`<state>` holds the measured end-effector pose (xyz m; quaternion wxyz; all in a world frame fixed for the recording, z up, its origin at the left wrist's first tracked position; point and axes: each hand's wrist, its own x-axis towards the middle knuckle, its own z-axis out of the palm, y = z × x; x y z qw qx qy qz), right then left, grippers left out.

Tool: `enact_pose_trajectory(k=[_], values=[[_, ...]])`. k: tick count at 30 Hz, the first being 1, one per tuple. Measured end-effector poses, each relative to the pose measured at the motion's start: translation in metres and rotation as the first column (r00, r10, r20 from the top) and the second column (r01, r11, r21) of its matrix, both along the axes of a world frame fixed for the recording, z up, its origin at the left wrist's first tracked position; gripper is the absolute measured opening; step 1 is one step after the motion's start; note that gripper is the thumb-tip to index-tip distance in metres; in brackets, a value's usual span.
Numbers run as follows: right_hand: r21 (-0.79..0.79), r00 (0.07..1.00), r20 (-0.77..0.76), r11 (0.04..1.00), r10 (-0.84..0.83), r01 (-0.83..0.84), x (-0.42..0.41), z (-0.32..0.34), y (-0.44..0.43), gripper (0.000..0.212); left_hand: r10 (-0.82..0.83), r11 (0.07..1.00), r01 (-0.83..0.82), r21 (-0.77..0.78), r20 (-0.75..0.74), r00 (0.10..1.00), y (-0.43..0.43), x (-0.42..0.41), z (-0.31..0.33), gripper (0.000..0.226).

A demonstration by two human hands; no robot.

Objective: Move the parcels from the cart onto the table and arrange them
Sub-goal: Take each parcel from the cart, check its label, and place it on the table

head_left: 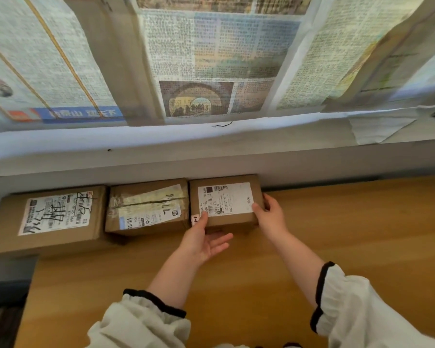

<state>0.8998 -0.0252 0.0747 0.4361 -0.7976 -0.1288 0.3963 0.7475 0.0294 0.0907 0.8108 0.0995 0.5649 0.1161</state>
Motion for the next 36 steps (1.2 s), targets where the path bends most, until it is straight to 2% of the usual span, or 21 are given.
enact_pose_trajectory(k=[3,6,8,9,10,11,12,13,14,15,16,18,20,22,24,27,36], values=[[-0.031,0.995,0.101,0.999,0.027,-0.024,0.000,0.008,0.000,0.057,0.015,1.000,-0.015,-0.016,0.005,1.000,-0.003,-0.003,0.012,0.063],[0.036,0.933,0.334,0.987,0.136,-0.156,-0.005,0.033,0.002,0.058,-0.017,1.000,0.016,0.006,0.067,0.998,-0.010,-0.007,0.041,0.072],[0.049,0.829,0.501,0.948,0.249,-0.314,-0.011,0.050,0.004,0.054,-0.097,0.974,0.091,0.206,0.015,0.995,-0.016,-0.014,0.066,0.061],[0.035,0.759,0.580,0.923,0.294,-0.384,-0.012,0.057,0.006,0.053,-0.109,0.923,0.131,0.363,-0.080,0.991,-0.018,-0.018,0.077,0.055],[0.018,0.673,0.657,0.885,0.341,-0.466,-0.016,0.065,0.010,0.052,-0.064,0.824,0.170,0.541,-0.209,0.976,-0.020,-0.028,0.088,0.050],[-0.009,0.579,0.723,0.843,0.377,-0.538,-0.021,0.072,0.014,0.052,0.027,0.675,0.242,0.697,-0.351,0.936,-0.021,-0.043,0.097,0.046],[-0.040,0.488,0.777,0.804,0.398,-0.593,-0.027,0.078,0.020,0.051,0.148,0.499,0.364,0.787,-0.491,0.858,-0.023,-0.063,0.104,0.045],[-0.067,0.405,0.819,0.769,0.406,-0.635,-0.035,0.085,0.026,0.050,0.284,0.343,0.518,0.784,-0.612,0.738,-0.023,-0.086,0.108,0.047],[-0.085,0.336,0.852,0.739,0.402,-0.669,-0.043,0.091,0.031,0.049,0.413,0.242,0.661,0.711,-0.692,0.592,-0.025,-0.112,0.110,0.049],[-0.093,0.281,0.877,0.712,0.390,-0.696,-0.054,0.097,0.036,0.048,0.508,0.221,0.758,0.614,-0.736,0.448,-0.028,-0.141,0.108,0.051],[-0.095,0.238,0.896,0.687,0.374,-0.720,-0.066,0.104,0.040,0.046,0.556,0.264,0.804,0.532,-0.766,0.323,-0.033,-0.170,0.106,0.056],[-0.100,0.167,0.922,0.631,0.350,-0.770,-0.092,0.116,0.046,0.042,0.576,0.420,0.798,0.431,-0.807,0.133,-0.049,-0.227,0.104,0.068],[-0.109,0.109,0.934,0.562,0.341,-0.820,-0.119,0.125,0.048,0.043,0.579,0.542,0.753,0.374,-0.815,-0.012,-0.071,-0.279,0.108,0.072],[-0.132,0.059,0.934,0.495,0.352,-0.859,-0.148,0.131,0.049,0.044,0.556,0.645,0.684,0.340,-0.823,-0.114,-0.096,-0.327,0.114,0.077],[-0.161,0.013,0.928,0.435,0.371,-0.886,-0.184,0.135,0.050,0.046,0.528,0.727,0.599,0.337,-0.832,-0.173,-0.121,-0.369,0.121,0.079],[-0.189,-0.028,0.914,0.365,0.405,-0.912,-0.252,0.142,0.046,0.045,0.507,0.790,0.509,0.343,-0.832,-0.226,-0.155,-0.425,0.129,0.080],[-0.114,-0.075,0.883,0.058,0.464,-0.992,-0.489,0.163,-0.001,0.049,0.469,0.861,0.372,0.346,-0.822,-0.322,-0.247,-0.585,0.145,0.083]])
